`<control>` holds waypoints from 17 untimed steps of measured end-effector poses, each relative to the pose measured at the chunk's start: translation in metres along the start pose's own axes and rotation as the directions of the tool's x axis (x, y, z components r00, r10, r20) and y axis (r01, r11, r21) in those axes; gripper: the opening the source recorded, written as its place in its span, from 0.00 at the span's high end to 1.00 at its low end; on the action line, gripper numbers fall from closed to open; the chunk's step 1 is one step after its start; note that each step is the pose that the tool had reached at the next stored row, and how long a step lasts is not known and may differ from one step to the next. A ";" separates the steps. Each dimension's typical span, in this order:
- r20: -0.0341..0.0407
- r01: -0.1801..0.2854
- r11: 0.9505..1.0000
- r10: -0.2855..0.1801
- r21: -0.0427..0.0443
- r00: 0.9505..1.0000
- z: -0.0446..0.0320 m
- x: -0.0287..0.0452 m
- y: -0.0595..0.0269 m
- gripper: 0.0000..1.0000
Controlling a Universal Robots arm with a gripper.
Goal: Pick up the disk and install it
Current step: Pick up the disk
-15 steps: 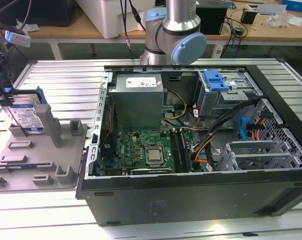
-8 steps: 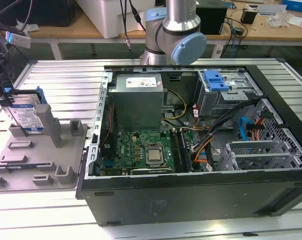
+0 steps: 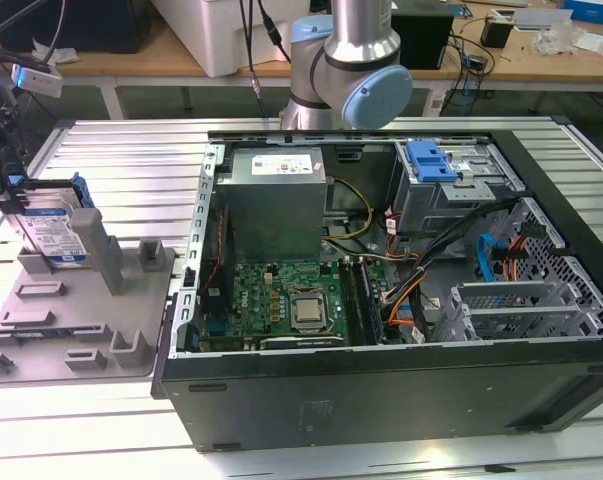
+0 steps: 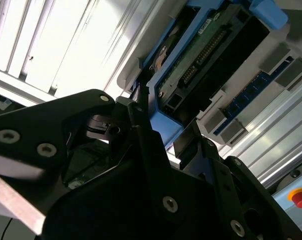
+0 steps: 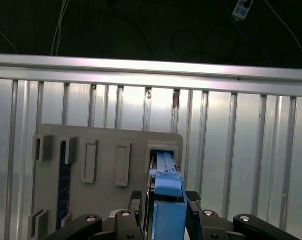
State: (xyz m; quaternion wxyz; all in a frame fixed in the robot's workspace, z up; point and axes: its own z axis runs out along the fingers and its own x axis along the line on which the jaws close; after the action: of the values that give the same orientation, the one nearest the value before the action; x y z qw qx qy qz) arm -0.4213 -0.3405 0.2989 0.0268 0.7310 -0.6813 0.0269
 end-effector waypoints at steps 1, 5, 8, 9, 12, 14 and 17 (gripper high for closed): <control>0.000 0.000 1.000 0.000 0.000 1.000 0.0000 0.0000 0.0000 0.55; 0.000 0.000 1.000 0.000 0.000 1.000 0.0000 0.0000 0.0000 0.55; 0.000 0.000 1.000 0.000 0.000 1.000 0.0001 0.0000 0.0001 0.55; 0.000 0.000 1.000 0.000 0.000 1.000 0.0000 0.0000 0.0002 0.55; 0.000 0.000 1.000 0.000 0.000 1.000 0.0001 0.0000 0.0003 0.55; 0.000 0.000 1.000 0.000 0.000 1.000 0.0004 0.0000 0.0003 0.55; 0.000 0.000 1.000 0.000 0.000 1.000 0.0006 0.0000 0.0003 0.55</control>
State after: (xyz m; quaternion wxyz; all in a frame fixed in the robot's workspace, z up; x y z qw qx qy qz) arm -0.4216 -0.3406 0.2983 0.0269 0.7309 -0.6814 0.0269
